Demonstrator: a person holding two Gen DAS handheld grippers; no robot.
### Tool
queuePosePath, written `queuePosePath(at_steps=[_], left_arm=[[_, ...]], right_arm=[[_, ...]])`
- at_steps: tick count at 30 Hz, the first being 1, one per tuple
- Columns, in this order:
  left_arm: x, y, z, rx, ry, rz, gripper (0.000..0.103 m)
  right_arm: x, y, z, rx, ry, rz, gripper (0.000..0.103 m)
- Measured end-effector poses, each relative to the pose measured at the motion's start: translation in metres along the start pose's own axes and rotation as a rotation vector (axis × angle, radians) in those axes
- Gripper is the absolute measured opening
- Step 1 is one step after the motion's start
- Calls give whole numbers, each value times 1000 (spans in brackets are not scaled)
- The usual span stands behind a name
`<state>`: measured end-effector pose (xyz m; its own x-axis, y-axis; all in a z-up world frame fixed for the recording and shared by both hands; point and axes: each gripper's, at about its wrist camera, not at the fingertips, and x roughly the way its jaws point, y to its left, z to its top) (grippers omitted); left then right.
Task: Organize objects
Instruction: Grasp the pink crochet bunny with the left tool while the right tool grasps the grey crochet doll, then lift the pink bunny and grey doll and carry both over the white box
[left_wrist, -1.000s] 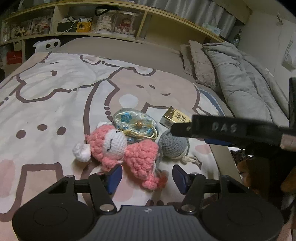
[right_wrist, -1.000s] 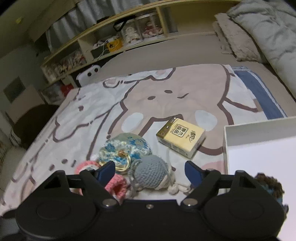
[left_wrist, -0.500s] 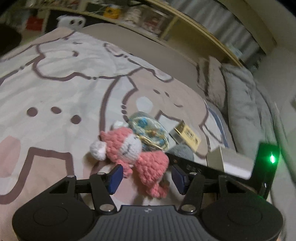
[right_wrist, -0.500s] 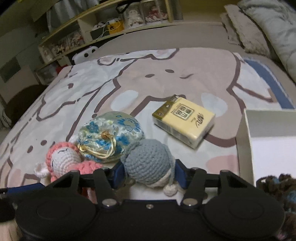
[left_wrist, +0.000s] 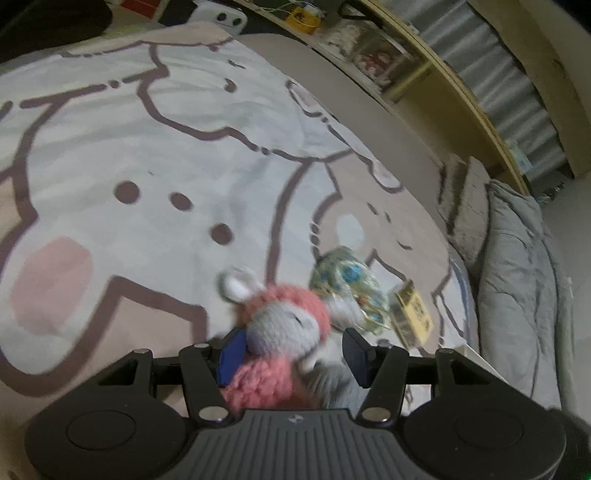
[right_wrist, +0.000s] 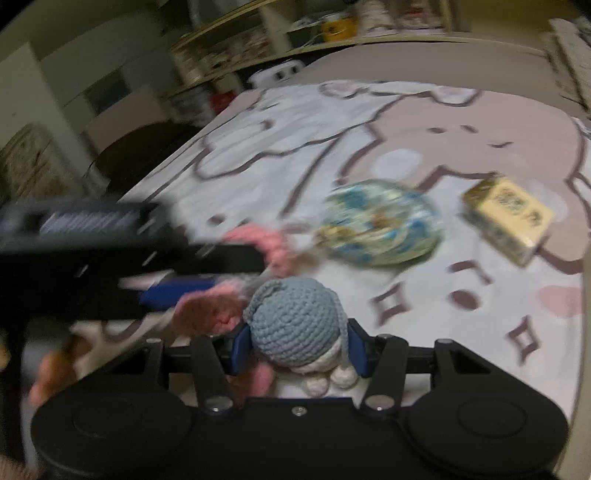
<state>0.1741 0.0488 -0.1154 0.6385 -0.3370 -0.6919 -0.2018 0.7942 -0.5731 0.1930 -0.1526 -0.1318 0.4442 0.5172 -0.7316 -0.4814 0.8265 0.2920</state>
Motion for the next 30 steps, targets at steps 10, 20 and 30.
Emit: queuePosePath(at_steps=[10,20,30], left_arm=[[2,-15,0,201,143,83,54],[21,-10,-8,245,193,122,46],[-6,-25,-1,272,94,104,40]], right_arm=[[-12,16,-9,-7,70,-46,54],[-41,0,-17,106,95,-123,54],[-60,-13,-10,156,9,-157,54]])
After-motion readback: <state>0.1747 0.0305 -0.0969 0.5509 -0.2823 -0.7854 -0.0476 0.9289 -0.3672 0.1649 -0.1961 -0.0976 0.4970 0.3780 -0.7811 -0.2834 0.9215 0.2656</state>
